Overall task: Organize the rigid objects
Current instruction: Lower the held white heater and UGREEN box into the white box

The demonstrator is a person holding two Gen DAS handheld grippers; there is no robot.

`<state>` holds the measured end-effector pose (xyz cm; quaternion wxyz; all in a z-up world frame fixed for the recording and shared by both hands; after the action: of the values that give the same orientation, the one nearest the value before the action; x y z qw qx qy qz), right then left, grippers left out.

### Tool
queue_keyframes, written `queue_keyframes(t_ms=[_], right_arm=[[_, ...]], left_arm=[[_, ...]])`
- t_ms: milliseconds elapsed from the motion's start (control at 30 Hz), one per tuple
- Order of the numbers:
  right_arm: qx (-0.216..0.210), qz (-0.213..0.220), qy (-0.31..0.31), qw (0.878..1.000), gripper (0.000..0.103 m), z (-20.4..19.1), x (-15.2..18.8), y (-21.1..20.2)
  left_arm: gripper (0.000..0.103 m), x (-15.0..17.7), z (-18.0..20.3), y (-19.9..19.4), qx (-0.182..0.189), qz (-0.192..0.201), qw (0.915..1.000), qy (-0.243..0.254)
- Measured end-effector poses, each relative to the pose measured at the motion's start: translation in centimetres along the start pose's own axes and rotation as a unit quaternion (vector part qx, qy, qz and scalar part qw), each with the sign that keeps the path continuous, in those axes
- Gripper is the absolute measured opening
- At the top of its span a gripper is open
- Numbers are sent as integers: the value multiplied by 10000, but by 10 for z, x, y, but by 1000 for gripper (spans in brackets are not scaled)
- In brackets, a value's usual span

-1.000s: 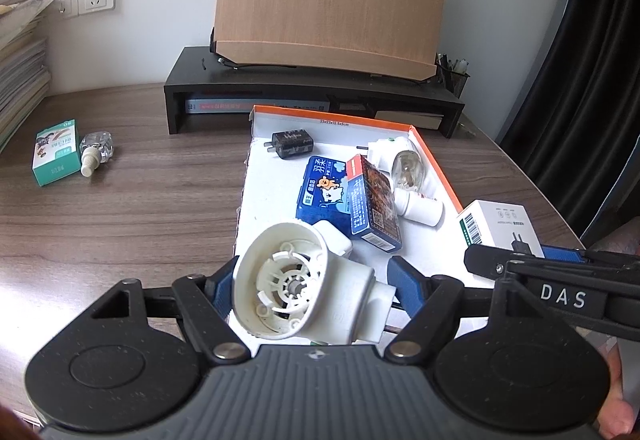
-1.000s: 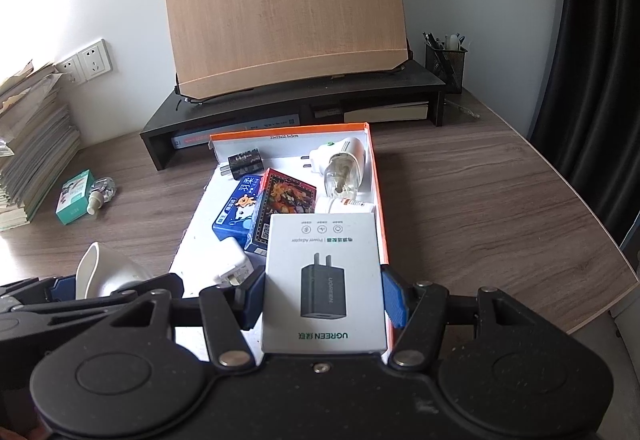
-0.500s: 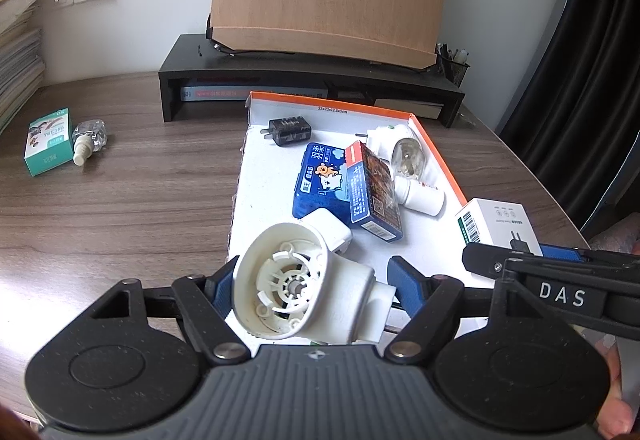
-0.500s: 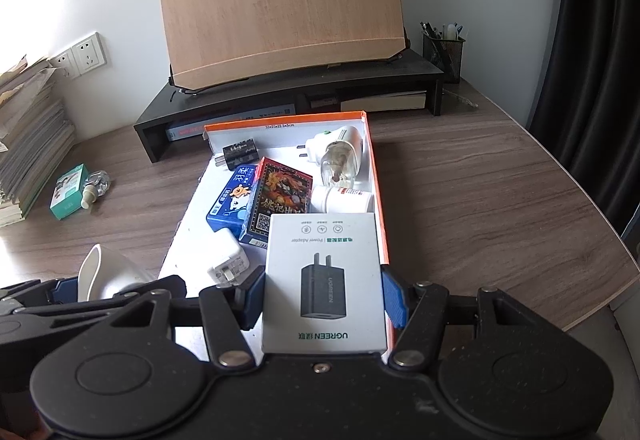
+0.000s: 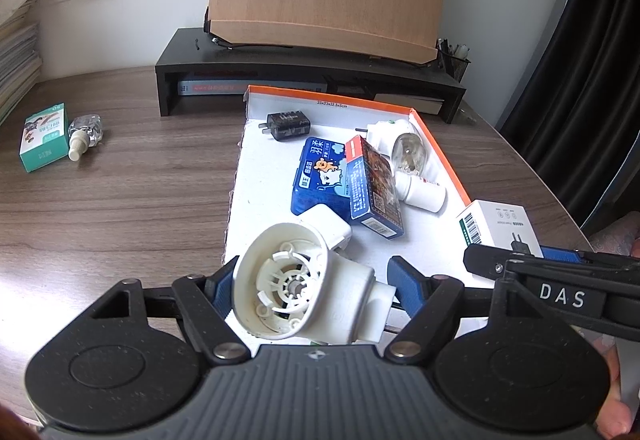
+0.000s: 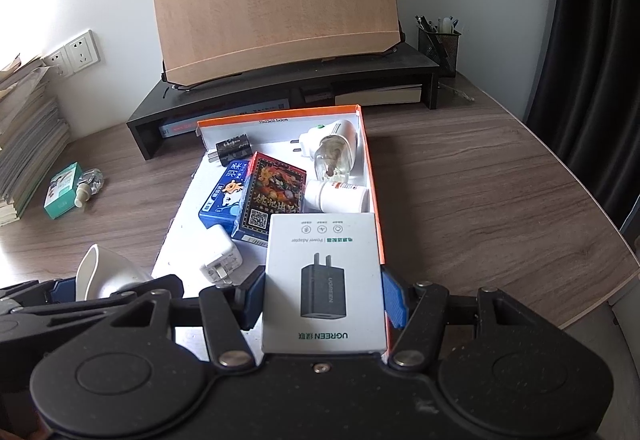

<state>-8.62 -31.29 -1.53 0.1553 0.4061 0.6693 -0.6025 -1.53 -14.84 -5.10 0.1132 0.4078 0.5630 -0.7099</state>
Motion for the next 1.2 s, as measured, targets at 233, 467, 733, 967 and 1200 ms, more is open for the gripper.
queue_keyframes(t_ms=[233,467,733,967,1200], right_arm=[[4,-2,-2,10000,71,0,0,1],[-9,-24,-9,10000,71,0,0,2],[-13,-23,-14,10000,71,0,-1,3],[1,-46,-64,10000,71,-1,-1,3],[15,-54,-97,9999,71,-2,-1,3]], left_arm=[[78,1,0,1,-24,-7,10000,27],[78,0,0,2,-15,-28,10000,11],[78,-1,-1,3,-26,-24,10000,3],[78,-1,-1,2,-20,-29,10000,13],[78,0,0,1,-7,-21,10000,25]])
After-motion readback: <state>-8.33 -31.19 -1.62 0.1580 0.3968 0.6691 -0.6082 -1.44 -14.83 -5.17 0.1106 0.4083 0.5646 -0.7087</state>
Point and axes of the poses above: each gripper's, at about its wrist camera, not at the fingertips, and y roughly the way its jaws point, z to its right, x to its underside, the point moved 4 cm from there along y, roughly the way its jaws point, and after that the axes turned 10 degrees about -x, right-handed, at the moved point
